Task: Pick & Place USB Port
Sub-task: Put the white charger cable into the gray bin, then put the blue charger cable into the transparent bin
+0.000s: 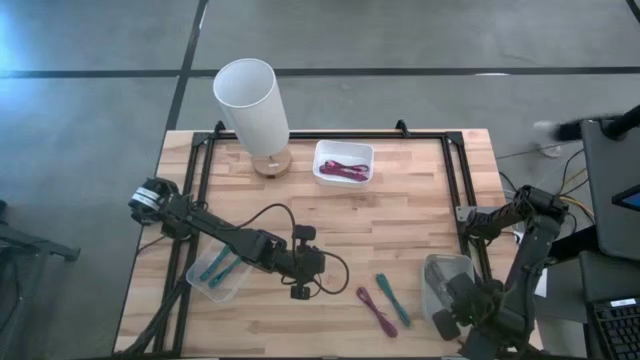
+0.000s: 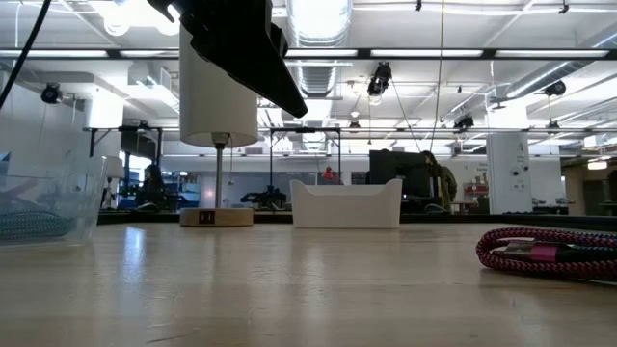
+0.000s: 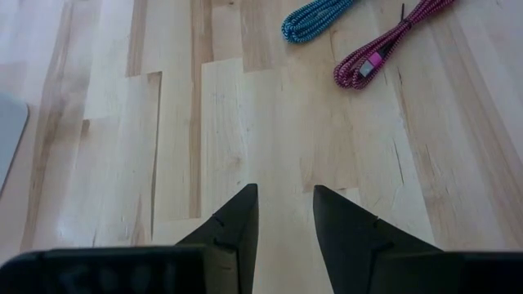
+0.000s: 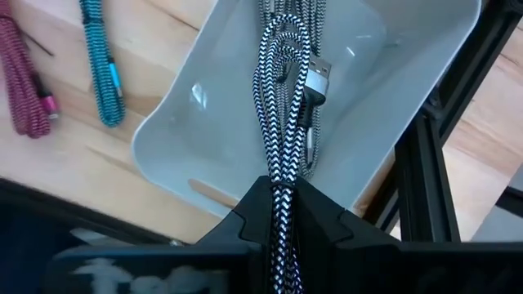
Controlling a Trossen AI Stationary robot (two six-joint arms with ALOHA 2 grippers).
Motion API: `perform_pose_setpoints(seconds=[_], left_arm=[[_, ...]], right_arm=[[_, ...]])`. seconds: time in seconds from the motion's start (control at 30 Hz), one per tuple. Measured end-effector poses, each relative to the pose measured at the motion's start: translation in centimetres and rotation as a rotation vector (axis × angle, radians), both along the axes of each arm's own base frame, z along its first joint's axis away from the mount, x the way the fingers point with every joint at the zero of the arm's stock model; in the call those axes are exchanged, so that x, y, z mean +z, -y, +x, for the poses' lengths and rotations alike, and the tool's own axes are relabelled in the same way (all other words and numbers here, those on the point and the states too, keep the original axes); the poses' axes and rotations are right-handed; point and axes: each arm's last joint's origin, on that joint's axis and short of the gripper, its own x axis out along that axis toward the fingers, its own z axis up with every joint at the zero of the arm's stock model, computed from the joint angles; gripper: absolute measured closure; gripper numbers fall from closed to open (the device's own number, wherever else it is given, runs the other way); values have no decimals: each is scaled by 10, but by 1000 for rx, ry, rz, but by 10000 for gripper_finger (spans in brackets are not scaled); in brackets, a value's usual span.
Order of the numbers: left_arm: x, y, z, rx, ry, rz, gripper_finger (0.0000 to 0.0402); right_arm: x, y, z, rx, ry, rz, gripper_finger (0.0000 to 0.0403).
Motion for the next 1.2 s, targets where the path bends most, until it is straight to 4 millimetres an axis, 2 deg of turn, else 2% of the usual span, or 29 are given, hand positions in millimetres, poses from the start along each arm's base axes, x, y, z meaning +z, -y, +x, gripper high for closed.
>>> perform_pose_setpoints(seconds=[0.37, 0.73, 1.0, 1.2], left_arm=[[0, 0, 0, 3, 0, -3, 287], [0, 0, 0, 5, 0, -5, 287], [0, 0, 0, 6, 1, -5, 287], [0, 0, 0, 6, 0, -5, 287]], right_arm=[[-39, 14, -6, 1, -48, -112, 374], [-76, 20, -5, 1, -28, -76, 373], [-84, 24, -2, 23, -33, -73, 328], [-75, 18, 2, 22, -15, -39, 290]])
